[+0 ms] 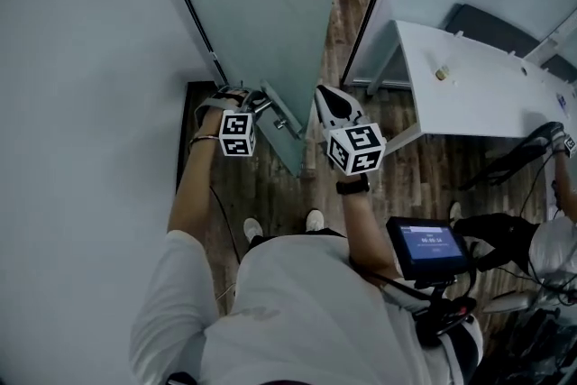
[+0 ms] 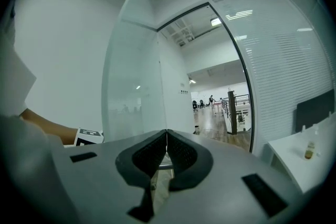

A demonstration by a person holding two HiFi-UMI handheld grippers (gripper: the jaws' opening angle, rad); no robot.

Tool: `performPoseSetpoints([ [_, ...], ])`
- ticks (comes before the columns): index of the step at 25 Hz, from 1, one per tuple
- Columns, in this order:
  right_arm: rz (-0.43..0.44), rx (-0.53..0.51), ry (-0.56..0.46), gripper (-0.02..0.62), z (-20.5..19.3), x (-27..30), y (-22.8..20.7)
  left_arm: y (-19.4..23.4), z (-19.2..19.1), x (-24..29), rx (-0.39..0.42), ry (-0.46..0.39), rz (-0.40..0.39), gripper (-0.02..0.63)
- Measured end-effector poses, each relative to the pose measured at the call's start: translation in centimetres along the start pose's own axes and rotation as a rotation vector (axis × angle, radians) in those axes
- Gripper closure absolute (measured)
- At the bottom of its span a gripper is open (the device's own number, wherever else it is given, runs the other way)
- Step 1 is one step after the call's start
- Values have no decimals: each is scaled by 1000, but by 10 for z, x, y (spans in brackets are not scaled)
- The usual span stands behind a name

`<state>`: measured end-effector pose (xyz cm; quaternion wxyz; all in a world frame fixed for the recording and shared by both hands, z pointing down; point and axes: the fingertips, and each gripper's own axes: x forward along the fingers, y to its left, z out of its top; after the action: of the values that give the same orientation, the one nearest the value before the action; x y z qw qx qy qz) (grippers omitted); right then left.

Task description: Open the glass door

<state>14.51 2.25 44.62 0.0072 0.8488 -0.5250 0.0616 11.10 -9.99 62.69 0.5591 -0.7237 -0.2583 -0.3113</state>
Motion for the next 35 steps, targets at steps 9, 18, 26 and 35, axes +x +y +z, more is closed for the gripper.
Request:
performPoseSetpoints([
  [9, 71, 18, 19, 592, 20, 22, 35, -9, -25, -55, -112, 26, -2, 445],
  [18, 189, -22, 68, 592, 1, 50, 96, -40, -70, -87, -262, 31, 59, 430],
  [26, 355, -109, 111, 591, -14, 84, 171, -64, -123, -124, -411, 48, 107, 426],
  [35, 549, -277, 187, 591, -36, 100, 251, -86, -168, -182, -727, -37, 240, 428],
])
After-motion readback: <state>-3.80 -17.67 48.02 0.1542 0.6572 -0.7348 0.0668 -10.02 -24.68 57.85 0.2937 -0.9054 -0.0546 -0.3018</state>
